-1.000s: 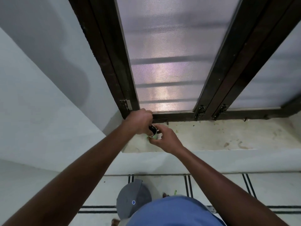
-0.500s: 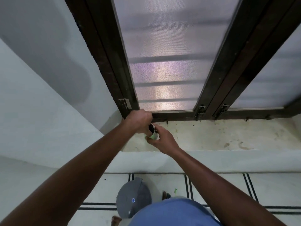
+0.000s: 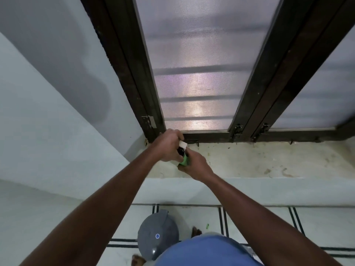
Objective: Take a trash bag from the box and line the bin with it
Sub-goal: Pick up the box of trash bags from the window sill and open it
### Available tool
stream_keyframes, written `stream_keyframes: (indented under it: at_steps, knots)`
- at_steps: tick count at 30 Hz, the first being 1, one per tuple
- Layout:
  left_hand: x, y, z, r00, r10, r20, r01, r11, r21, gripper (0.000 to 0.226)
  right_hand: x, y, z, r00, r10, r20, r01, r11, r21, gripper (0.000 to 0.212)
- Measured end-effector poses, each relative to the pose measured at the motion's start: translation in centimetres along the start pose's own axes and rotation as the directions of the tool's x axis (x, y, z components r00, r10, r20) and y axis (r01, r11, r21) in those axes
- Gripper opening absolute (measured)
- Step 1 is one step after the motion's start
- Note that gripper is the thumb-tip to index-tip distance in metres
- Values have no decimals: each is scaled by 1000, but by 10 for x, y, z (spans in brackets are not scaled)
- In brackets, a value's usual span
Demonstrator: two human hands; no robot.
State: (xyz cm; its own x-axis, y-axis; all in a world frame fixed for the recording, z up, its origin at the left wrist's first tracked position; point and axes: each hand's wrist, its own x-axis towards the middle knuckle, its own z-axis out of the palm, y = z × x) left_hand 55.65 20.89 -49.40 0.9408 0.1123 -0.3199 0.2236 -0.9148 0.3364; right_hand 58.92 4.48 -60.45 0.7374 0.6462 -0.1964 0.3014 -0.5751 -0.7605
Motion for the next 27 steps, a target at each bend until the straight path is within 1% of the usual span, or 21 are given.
stream_keyframes:
  at_steps: [2, 3, 4, 6, 7, 9, 11, 13, 15, 17, 19, 21, 23, 24, 25, 26, 27]
  knots:
    - [-4, -6, -1, 999, 13, -29, -15, 996, -84, 39, -1, 1, -9, 998, -31, -53, 30, 999, -25, 56]
    - [-8, -5, -4, 999, 19, -50, -25, 992, -126, 34, -1, 2, -14, 996, -43, -76, 39, 998, -43, 57]
    - [-13, -4, -8, 997, 32, -74, -45, 982, -183, 37, -1, 3, -19, 995, -51, -89, 45, 996, -73, 59]
    - [-23, -3, -18, 994, 0, -113, -41, 933, -357, 60, 2, 5, -27, 992, -64, -107, 49, 989, -137, 56]
    - [-28, -4, -23, 990, -29, -135, -31, 906, -421, 67, 2, 5, -32, 991, -68, -116, 49, 987, -155, 54]
    - [-37, -7, -33, 977, -93, -191, -11, 876, -482, 68, 4, 4, -42, 989, -84, -123, 56, 975, -214, 55]
    - [-45, -10, -45, 958, -142, -250, -9, 855, -519, 61, 7, 5, -51, 991, -72, -109, 37, 955, -295, 59]
    - [-52, -13, -61, 930, -200, -309, -1, 839, -544, 46, 8, 12, -57, 997, -13, -81, -18, 929, -369, 64]
    - [-62, -13, -81, 899, -245, -364, 24, 856, -516, 37, 7, 18, -60, 998, 35, -51, -55, 892, -448, 72]
    - [-69, -15, -98, 871, -274, -408, 59, 883, -467, 33, 7, 15, -55, 998, 44, -35, -56, 867, -496, 78]
    - [-73, -14, -108, 854, -274, -441, 64, 898, -435, 35, 10, 3, -46, 999, 28, -43, -46, 864, -501, 76]
    - [-74, -13, -109, 838, -287, -463, 67, 898, -435, 34, 15, -13, -36, 998, -6, -56, -24, 853, -521, 68]
    - [-75, -10, -108, 831, -309, -463, 71, 884, -462, 23, 22, -26, -26, 998, -18, -62, -19, 841, -541, 62]
    - [-75, -9, -106, 829, -313, -464, 68, 880, -470, 18, 25, -31, -22, 998, -15, -53, -16, 840, -542, 64]
    - [-77, -7, -105, 827, -316, -464, 63, 873, -483, 17, 29, -35, -19, 1000, -5, -30, -12, 846, -533, 72]
    - [-77, -7, -102, 828, -321, -459, 62, 867, -494, 20, 29, -39, -18, 1000, 11, -1, -10, 866, -500, 84]
    - [-78, -6, -101, 832, -331, -446, 71, 859, -507, 24, 28, -44, -19, 999, 33, 26, -19, 906, -423, 99]
